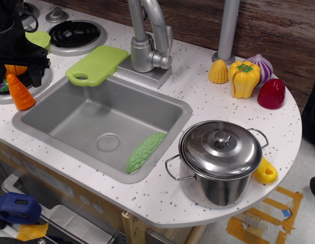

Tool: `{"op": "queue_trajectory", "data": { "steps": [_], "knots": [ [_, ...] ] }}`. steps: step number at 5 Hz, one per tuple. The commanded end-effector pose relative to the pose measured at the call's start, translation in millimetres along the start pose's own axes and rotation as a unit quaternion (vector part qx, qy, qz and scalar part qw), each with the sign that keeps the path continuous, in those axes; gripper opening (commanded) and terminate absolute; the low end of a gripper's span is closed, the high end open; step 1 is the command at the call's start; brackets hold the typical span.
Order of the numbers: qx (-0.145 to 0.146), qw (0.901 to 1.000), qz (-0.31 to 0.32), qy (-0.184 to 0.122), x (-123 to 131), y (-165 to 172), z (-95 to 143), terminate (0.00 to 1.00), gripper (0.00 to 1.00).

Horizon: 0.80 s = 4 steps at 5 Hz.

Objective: Put carrot on cutting board

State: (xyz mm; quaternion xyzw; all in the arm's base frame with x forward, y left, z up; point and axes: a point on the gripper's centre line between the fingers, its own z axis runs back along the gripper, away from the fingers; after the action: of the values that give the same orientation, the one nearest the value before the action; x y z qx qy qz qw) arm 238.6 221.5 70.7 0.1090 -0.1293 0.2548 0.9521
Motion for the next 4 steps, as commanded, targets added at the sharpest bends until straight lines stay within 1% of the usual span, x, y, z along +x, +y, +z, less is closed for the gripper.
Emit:
{"op": "queue_trajectory", "data": {
  "steps": [1, 2, 4],
  "knots": [
    [-0.007, 0.9989, 0.041, -0.022, 15.2, 15.7, -1.4, 0.00, 1.00],
    [-0.014, 0.9976, 0.066, -0.017, 17.2, 19.5, -10.5, 0.00, 1.00],
    [-0.012, 0.9951, 0.098, -0.009, 10.8, 25.2, -24.1, 0.00, 1.00]
  ]
}}
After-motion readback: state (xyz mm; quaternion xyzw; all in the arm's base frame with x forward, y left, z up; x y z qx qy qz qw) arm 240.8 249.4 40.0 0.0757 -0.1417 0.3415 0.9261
